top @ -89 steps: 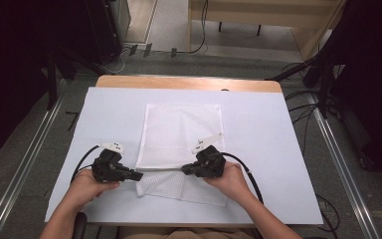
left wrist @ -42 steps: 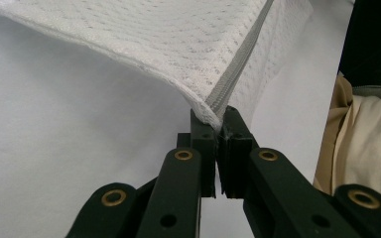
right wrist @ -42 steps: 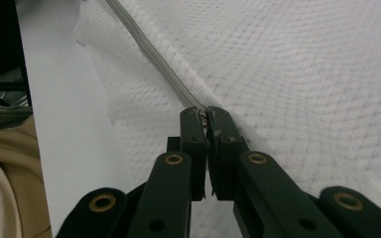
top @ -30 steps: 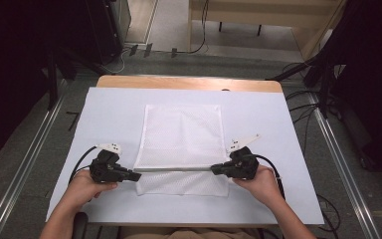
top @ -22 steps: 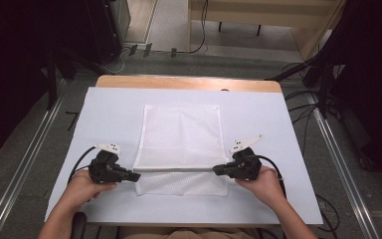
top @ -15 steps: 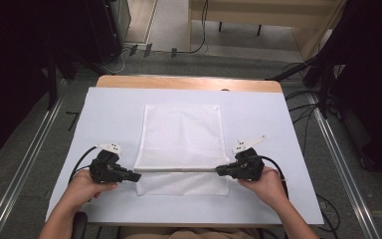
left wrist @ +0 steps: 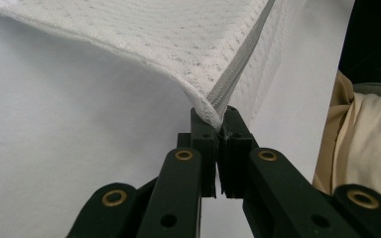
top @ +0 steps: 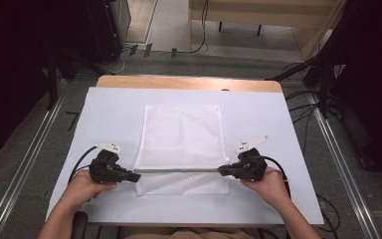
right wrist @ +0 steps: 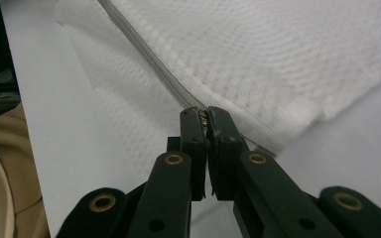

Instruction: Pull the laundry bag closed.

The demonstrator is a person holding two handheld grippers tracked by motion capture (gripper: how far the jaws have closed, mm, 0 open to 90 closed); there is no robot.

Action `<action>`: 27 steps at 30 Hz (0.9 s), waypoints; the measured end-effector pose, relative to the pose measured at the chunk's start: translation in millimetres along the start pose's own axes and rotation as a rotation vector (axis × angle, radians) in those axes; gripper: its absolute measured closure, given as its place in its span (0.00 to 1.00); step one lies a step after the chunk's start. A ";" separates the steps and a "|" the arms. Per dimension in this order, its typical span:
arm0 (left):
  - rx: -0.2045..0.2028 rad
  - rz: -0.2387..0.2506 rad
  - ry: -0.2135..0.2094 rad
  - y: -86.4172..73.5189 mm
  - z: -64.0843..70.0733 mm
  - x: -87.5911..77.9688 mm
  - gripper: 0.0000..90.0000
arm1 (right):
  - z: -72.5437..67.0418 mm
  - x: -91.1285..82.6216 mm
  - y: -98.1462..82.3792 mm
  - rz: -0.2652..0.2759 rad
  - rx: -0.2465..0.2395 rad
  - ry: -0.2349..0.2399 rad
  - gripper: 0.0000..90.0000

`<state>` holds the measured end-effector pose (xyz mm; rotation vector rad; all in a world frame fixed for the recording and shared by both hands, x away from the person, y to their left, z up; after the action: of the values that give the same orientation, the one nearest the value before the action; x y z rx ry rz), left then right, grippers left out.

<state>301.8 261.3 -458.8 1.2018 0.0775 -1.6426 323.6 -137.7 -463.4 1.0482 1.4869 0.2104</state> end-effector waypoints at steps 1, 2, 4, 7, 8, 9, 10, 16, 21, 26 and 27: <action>0.006 0.002 0.001 0.3 1.1 0.9 0.98 | 1.9 -1.6 -2.1 0.010 0.003 0.007 0.98; 0.009 -0.001 0.001 0.5 2.1 1.7 0.98 | 2.1 -2.6 -2.7 0.012 0.002 0.003 0.98; 0.006 -0.002 0.002 0.3 1.9 2.2 0.98 | 1.5 -4.4 -3.2 0.011 -0.008 0.000 0.98; 0.010 -0.012 -0.001 0.4 1.1 3.3 0.98 | 1.9 -6.2 -5.4 0.009 0.002 -0.004 0.98; 0.007 -0.011 0.004 0.2 1.7 3.9 0.98 | 1.9 -6.2 -5.4 0.009 0.002 -0.004 0.98; 0.011 -0.012 0.008 0.4 1.7 3.4 0.98 | 2.1 -6.0 -5.4 0.007 0.002 -0.005 0.98; 0.003 0.000 0.005 0.5 2.1 2.5 0.98 | 2.2 -6.0 -5.5 0.006 0.004 -0.002 0.98; -0.019 -0.029 0.005 0.0 -0.3 5.0 0.97 | 4.3 -4.8 -3.9 0.016 0.046 0.016 0.97; -0.016 -0.037 0.054 -1.9 -4.9 4.5 0.91 | 4.7 2.8 -4.2 -0.019 0.059 0.004 0.97; -0.035 -0.008 0.070 -0.8 -8.0 1.2 0.80 | 5.8 6.1 -4.1 -0.018 0.055 0.021 0.92; -0.036 0.002 0.078 -0.3 -8.4 0.7 0.75 | 6.1 6.4 -4.1 -0.009 0.059 0.031 0.87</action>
<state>307.1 265.8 -463.6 1.2382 0.1540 -1.5863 327.9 -138.3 -472.0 1.0896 1.5337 0.1784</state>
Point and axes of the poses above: each handheld gripper's, and its own axes: x roughly forward along the jaws, y roughly out of its top, z roughly to its right, the point moved 3 cm from there along x, roughly forward along the jaws, and after that the axes turned 6 degrees about -x, right-handed, at the moved point
